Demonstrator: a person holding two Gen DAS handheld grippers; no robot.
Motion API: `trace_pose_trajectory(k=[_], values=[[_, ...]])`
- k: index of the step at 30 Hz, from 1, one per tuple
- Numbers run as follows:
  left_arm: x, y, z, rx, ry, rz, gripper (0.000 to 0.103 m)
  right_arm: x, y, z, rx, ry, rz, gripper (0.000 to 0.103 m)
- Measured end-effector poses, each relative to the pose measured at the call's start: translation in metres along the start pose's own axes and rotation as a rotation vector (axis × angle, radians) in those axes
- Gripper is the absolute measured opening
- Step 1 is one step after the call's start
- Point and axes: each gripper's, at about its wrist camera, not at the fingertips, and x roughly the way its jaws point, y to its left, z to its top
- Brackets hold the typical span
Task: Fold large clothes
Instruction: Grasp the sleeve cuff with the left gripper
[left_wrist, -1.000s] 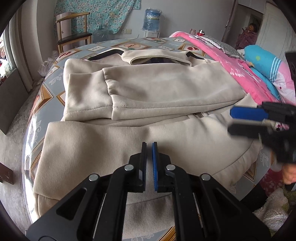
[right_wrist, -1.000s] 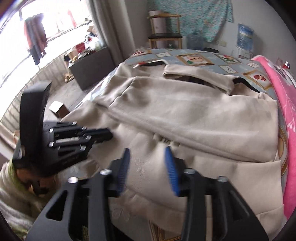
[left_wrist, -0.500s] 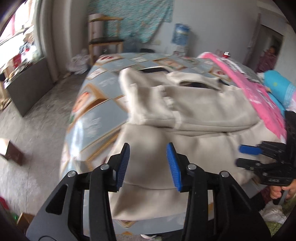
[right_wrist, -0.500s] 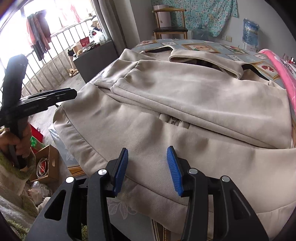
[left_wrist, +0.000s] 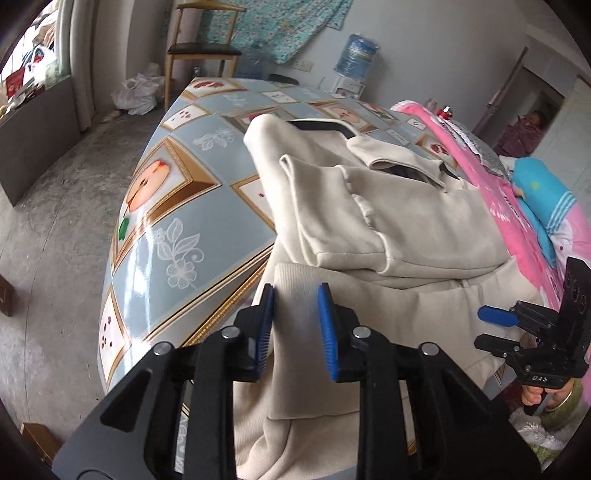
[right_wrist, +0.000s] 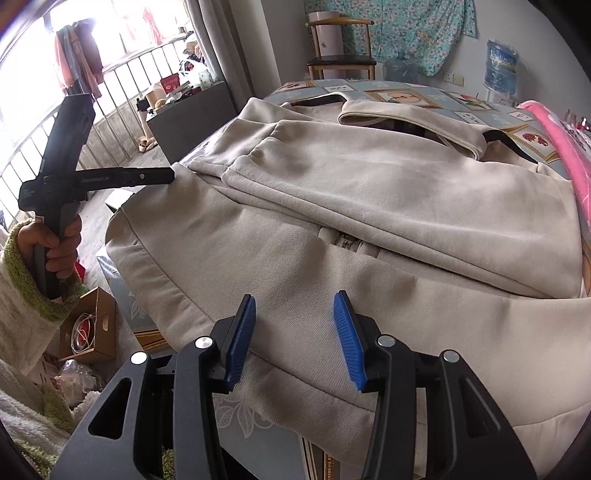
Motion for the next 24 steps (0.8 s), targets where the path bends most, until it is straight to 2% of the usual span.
trace_pose_trajectory(k=[3,7,11,17,21,24], values=[[-0.013,-0.008,-0.001,0.037,-0.031,-0.051,0.021,0.0,0.001,0.0,-0.003,0.002,-0.006,0.044],[-0.017,-0.015,-0.003,0.057,-0.012,-0.148,0.021,0.0,0.002,0.001,-0.007,0.005,-0.009,0.044],[-0.007,-0.012,0.0,0.052,0.027,-0.123,0.022,0.001,0.002,0.001,-0.006,0.004,-0.012,0.044],[0.012,0.01,0.007,-0.026,0.073,-0.166,0.023,0.0,0.003,0.0,-0.005,0.001,-0.019,0.044],[0.016,0.012,0.007,-0.021,0.085,-0.16,0.023,0.0,0.003,0.0,-0.005,0.003,-0.021,0.044],[0.0,-0.003,0.003,0.051,0.042,-0.114,0.02,-0.001,0.001,0.001,0.012,0.01,-0.008,0.044]])
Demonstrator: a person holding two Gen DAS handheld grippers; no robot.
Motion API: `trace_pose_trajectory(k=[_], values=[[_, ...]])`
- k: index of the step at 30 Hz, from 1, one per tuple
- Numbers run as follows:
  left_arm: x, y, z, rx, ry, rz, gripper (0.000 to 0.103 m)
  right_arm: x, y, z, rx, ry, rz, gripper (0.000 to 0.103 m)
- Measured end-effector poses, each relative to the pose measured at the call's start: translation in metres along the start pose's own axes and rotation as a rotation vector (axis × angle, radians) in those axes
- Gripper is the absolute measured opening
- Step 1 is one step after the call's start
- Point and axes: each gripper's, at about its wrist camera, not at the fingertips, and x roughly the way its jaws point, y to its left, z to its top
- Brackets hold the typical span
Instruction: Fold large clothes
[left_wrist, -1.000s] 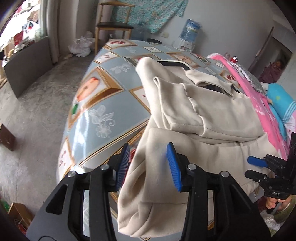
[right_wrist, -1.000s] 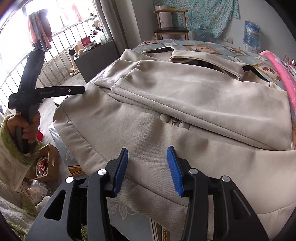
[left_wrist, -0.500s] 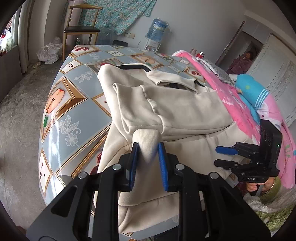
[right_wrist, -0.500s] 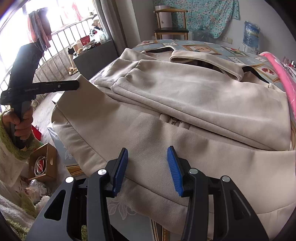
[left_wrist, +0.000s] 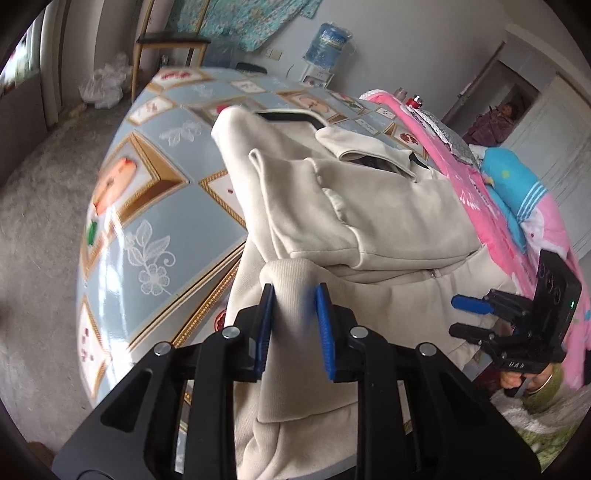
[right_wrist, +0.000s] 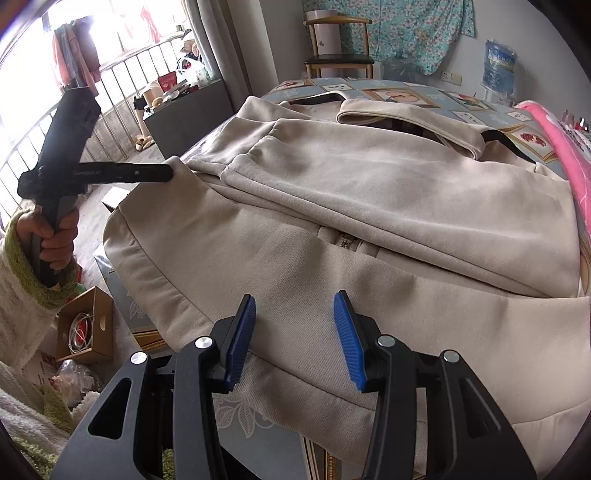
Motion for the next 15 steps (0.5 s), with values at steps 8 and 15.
trace_pose_trajectory(k=[8,15], values=[[-0.033,-0.061,-0.019,0.181,-0.112,0.14,0.011,-0.03,-0.003,0.029,0.156,-0.047,0.204,0.044],[-0.036,-0.1,-0.043,0.35,-0.125,0.197,0.011,0.022,-0.013,0.044,0.585,0.107,0.681,0.044]])
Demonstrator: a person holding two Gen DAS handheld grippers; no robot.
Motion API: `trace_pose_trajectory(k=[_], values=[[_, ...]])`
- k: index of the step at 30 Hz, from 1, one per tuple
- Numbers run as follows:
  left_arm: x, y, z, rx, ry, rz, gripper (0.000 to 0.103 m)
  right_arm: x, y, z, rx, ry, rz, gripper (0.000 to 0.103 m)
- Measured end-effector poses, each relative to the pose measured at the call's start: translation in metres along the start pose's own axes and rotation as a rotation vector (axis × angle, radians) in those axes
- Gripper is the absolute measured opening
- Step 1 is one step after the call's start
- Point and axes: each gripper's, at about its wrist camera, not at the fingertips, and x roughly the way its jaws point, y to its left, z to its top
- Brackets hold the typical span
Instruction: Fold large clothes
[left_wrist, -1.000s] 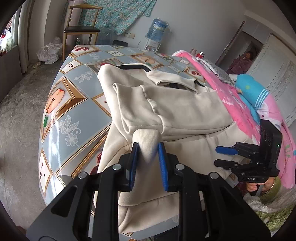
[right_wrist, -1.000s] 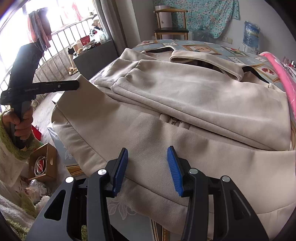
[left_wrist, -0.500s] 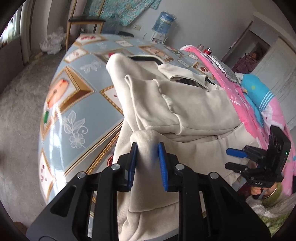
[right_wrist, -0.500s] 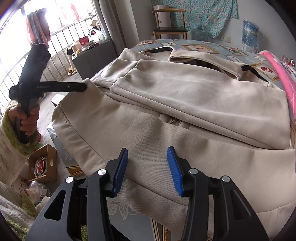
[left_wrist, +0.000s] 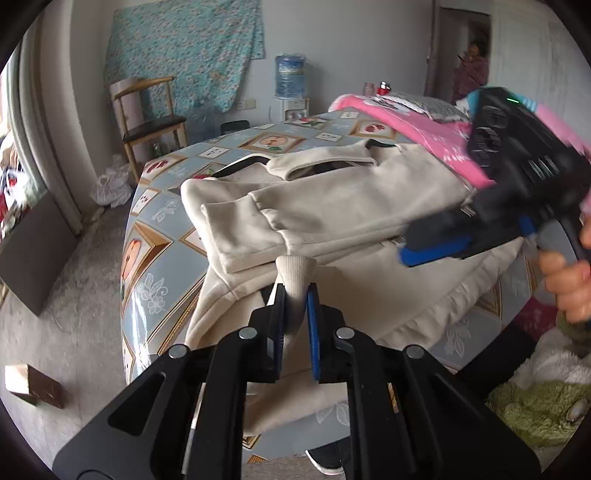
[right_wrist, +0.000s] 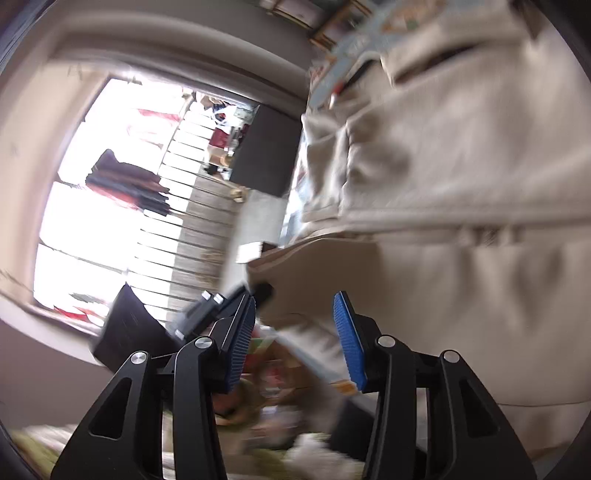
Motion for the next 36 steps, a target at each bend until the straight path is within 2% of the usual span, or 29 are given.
trace_pose_trajectory(k=[2,4,7,13,14,15,17,18,19,21,24,28,31,32,36], values=[[-0.003,-0.008,-0.003,0.031,0.002,-0.008,0.011,0.018,-0.015,0.006,0.14,0.054,0.098,0.044],[-0.005,-0.013,-0.006,0.054,0.005,-0.023,0.011,0.036,-0.029,0.01,0.258,0.105,0.163,0.05],[-0.007,-0.018,-0.01,0.073,0.011,-0.033,0.011,0.056,-0.036,0.012,0.316,0.143,0.163,0.05],[-0.011,-0.025,-0.015,0.09,0.022,-0.067,0.011,0.079,-0.036,0.018,0.308,0.151,0.114,0.049],[-0.011,-0.026,-0.016,0.091,0.026,-0.069,0.011,0.08,-0.035,0.018,0.301,0.145,0.114,0.045],[-0.011,-0.026,-0.017,0.093,0.032,-0.067,0.011,0.081,-0.034,0.019,0.289,0.139,0.101,0.032],[-0.011,-0.026,-0.018,0.093,0.04,-0.055,0.011,0.081,-0.033,0.018,0.271,0.128,0.09,0.018],[-0.012,-0.026,-0.018,0.089,0.041,-0.051,0.015,0.08,-0.033,0.016,0.262,0.124,0.088,0.009],[-0.012,-0.025,-0.017,0.082,0.044,-0.055,0.019,0.079,-0.034,0.017,0.255,0.121,0.086,0.007],[-0.015,-0.023,-0.016,0.062,0.029,-0.061,0.045,0.076,-0.035,0.016,0.235,0.114,0.087,0.007],[-0.011,-0.024,-0.016,0.07,0.031,-0.065,0.053,0.073,-0.03,0.016,0.204,0.108,0.089,0.007],[0.009,-0.026,-0.018,0.103,0.079,-0.017,0.053,0.072,-0.02,0.02,0.166,0.113,0.099,0.007],[0.018,-0.023,-0.016,0.104,0.083,0.011,0.053,0.07,-0.015,0.019,0.148,0.115,0.099,0.007],[0.02,-0.022,-0.015,0.105,0.081,0.019,0.05,0.068,-0.015,0.019,0.147,0.116,0.102,0.007],[0.028,-0.017,-0.011,0.084,0.082,0.022,0.03,0.067,-0.014,0.018,0.134,0.116,0.103,0.007]])
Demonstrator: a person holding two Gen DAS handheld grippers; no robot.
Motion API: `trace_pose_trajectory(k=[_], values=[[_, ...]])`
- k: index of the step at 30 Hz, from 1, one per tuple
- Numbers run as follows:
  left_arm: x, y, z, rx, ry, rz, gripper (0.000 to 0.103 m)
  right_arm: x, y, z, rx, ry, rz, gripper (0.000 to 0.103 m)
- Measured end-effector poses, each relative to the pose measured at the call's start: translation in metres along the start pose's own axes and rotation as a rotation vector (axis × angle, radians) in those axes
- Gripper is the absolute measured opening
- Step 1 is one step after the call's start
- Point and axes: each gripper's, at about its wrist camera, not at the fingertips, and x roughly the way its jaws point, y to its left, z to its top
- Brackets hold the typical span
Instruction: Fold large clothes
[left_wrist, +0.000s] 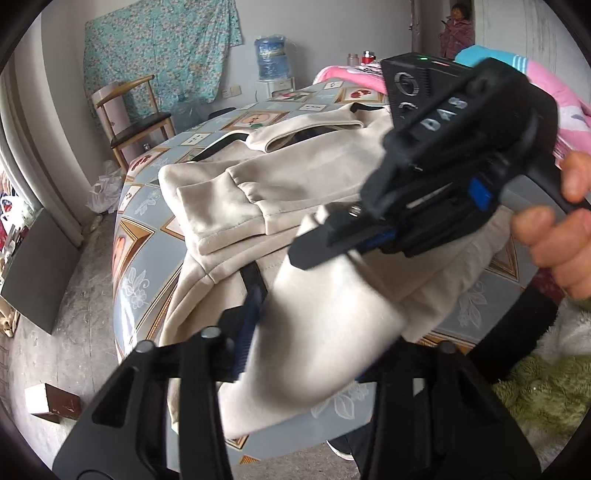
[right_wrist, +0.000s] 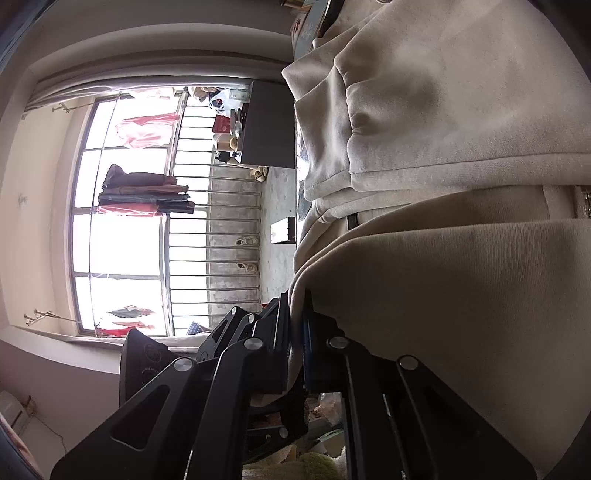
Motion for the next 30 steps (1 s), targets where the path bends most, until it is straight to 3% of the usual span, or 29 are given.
trace_pose_trajectory(k=[8,10,12,19,24,30], values=[[0.006,0.006,0.003,-0.065,0.008,0.021,0.01,-0.031,-0.009,-0.01,-0.02,-0.052,-0.005,0.011],[0.009,0.012,0.003,-0.112,0.024,0.017,0.01,-0.053,-0.015,-0.016,-0.031,-0.102,-0.052,0.027],[0.01,0.017,0.004,-0.153,0.031,0.013,0.009,-0.087,-0.024,-0.026,-0.052,-0.192,-0.146,0.04],[0.026,0.023,0.005,-0.236,0.082,0.029,0.009,-0.206,-0.053,-0.064,-0.064,-0.503,-0.628,0.042],[0.035,0.022,0.006,-0.239,0.111,0.049,0.009,-0.266,-0.058,-0.066,-0.083,-0.636,-0.71,0.042],[0.041,0.02,0.009,-0.241,0.133,0.075,0.009,-0.275,-0.058,-0.034,-0.195,-0.586,-0.823,0.042]])
